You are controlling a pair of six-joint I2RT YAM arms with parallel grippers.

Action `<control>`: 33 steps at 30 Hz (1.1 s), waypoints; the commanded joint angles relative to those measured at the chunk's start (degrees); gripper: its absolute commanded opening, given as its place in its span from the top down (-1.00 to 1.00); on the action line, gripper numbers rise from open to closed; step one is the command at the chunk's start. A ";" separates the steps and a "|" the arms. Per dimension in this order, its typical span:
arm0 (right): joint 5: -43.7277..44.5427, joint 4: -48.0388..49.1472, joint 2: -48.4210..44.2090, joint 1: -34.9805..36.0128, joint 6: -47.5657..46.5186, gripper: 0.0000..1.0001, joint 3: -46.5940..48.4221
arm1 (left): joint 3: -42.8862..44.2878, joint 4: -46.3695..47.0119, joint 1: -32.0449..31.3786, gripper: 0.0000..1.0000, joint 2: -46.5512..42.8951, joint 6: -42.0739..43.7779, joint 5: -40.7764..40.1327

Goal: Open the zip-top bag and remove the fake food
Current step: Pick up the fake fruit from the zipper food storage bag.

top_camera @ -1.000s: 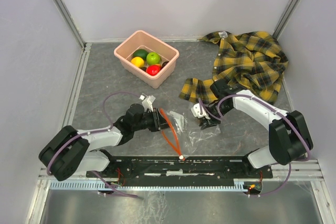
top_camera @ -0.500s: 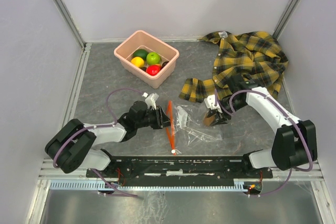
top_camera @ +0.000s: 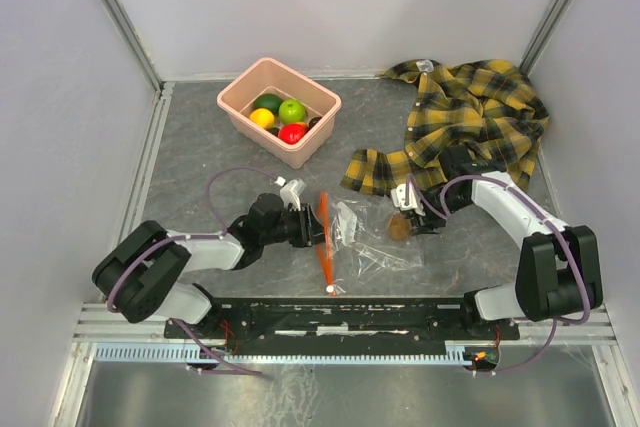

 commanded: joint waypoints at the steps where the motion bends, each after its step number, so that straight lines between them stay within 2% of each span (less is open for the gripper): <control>1: 1.79 5.82 0.82 0.04 0.21 -0.06 -1.42 | 1.44 5.25 -0.76 0.19 0.94 3.50 0.63; 8: 5.92 11.40 3.00 2.51 3.97 -0.06 -2.55 | 1.47 6.88 -1.55 0.19 2.42 4.09 1.02; 16: 7.63 12.15 4.81 5.83 3.89 -0.03 -2.75 | 1.78 6.90 -1.78 0.18 3.03 4.72 1.32; 33: 9.31 13.01 7.87 13.14 8.94 0.49 -0.22 | 2.89 6.88 -2.62 0.15 5.03 5.50 2.20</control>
